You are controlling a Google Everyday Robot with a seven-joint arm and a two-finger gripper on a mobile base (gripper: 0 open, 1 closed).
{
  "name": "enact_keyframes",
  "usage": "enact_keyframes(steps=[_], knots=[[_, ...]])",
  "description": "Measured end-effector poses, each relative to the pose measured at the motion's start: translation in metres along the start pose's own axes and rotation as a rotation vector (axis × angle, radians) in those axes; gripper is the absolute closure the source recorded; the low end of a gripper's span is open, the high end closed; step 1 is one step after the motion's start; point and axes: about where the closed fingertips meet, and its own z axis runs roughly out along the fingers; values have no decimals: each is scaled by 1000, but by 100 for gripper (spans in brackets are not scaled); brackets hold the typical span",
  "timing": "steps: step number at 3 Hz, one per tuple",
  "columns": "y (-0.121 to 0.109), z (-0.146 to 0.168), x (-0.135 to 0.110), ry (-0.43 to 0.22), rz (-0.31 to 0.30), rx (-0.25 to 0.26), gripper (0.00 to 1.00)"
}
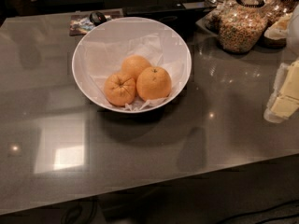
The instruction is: Pick orange from white bowl
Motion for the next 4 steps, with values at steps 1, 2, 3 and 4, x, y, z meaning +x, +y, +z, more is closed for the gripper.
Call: enact_keyframes(steps=[1, 2, 3, 4], knots=[[-1, -8, -10, -2, 1, -1, 0], [-2, -24, -32, 1, -23, 6, 0], [-3, -36, -48, 23, -60, 36, 0], [-5, -41, -51, 12, -63, 59, 0]])
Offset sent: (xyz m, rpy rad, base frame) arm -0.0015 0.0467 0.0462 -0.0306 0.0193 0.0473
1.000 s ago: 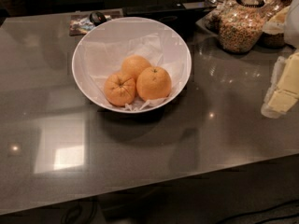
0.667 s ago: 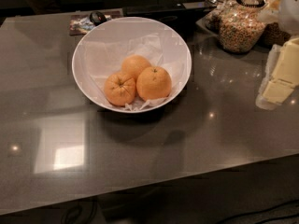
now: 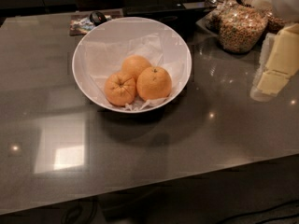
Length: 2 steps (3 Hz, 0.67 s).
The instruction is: Pick orange from white bowl
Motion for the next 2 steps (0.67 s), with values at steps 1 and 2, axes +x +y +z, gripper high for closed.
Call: enact_keyframes(steps=[1, 2], knots=[[0, 0, 0, 0, 0, 0, 0], [-8, 7, -19, 23, 31, -23, 0]])
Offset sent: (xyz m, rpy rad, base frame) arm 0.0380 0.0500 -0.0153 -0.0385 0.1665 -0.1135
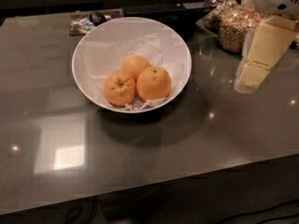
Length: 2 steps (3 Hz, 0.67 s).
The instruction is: Pick orange from white bowl
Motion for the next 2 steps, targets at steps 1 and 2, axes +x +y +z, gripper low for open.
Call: enact_keyframes(steps=[1, 2], knots=[[-7, 14, -15, -21, 24, -54, 0], [-11, 13, -20, -37, 22, -30, 0]])
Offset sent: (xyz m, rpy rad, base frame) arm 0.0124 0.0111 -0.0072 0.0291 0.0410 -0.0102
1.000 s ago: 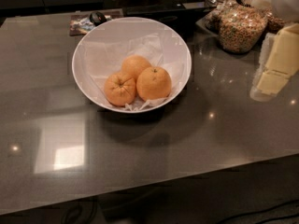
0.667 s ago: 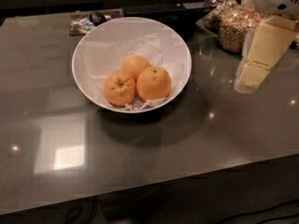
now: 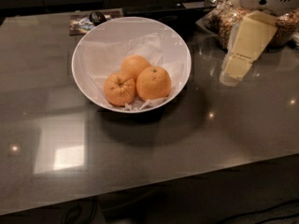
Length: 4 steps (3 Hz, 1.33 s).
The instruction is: Pick orange from white bowl
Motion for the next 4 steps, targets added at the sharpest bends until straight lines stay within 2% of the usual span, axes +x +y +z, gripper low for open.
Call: enact_keyframes(steps=[1, 2, 3, 4], knots=[[-4, 20, -17, 11, 26, -14, 0], [-6, 44, -27, 63, 67, -42, 0], [-9, 41, -31, 45, 69, -21, 0], [-9, 41, -31, 45, 69, -21, 0]])
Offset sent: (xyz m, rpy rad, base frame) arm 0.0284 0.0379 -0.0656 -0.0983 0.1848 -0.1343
